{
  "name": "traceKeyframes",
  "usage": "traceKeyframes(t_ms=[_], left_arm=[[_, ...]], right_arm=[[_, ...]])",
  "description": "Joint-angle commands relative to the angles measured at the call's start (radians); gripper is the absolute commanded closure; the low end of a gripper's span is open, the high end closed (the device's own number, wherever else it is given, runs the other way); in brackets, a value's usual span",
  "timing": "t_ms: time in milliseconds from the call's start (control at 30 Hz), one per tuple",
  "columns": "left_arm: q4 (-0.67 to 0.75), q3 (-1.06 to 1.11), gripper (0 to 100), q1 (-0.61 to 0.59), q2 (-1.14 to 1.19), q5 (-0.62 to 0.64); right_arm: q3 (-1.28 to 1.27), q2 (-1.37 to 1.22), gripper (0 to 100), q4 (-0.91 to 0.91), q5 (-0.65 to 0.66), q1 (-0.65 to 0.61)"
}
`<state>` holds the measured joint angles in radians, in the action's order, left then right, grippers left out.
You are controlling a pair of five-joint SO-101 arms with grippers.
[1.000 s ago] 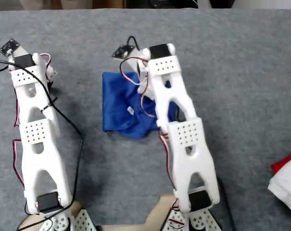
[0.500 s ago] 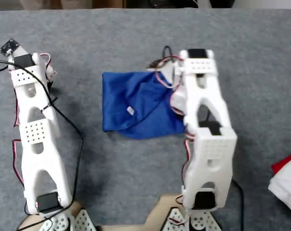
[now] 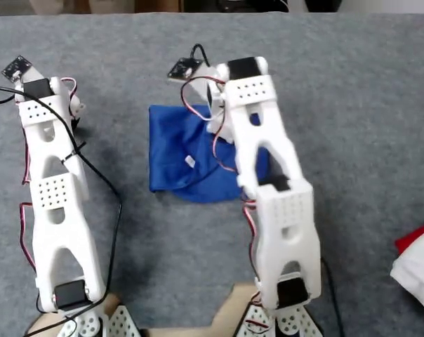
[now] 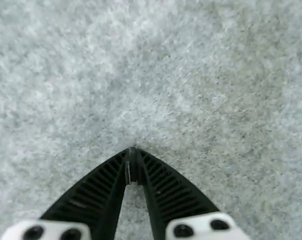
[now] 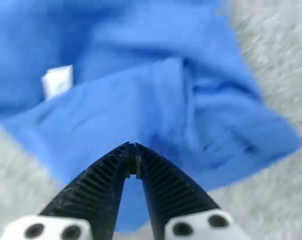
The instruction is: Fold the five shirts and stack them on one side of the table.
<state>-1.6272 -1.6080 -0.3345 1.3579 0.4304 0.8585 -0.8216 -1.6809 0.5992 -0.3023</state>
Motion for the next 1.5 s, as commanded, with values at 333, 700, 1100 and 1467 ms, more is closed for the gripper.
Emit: traceKeyframes(t_ms=[333,700,1100,1467], left_arm=[[0.005,-0.048,98,0.015,-0.018,0.003],[0.009,-0.048,98,0.015,-0.018,0.003],[0.011,-0.048,98,0.015,-0.018,0.003],[0.011,-0.048,98,0.015,-0.018,0.003]], right_arm=[[0.734,-0.417,99.3,0.035,-0.091,-0.059],[0.796,-0.498,99.3,-0.107,-0.084,-0.068],[0.466,-0.323,99.3,-0.103,-0.083,-0.042],[0.2,-0.206,99.3,-0.106,-0.083,0.077]])
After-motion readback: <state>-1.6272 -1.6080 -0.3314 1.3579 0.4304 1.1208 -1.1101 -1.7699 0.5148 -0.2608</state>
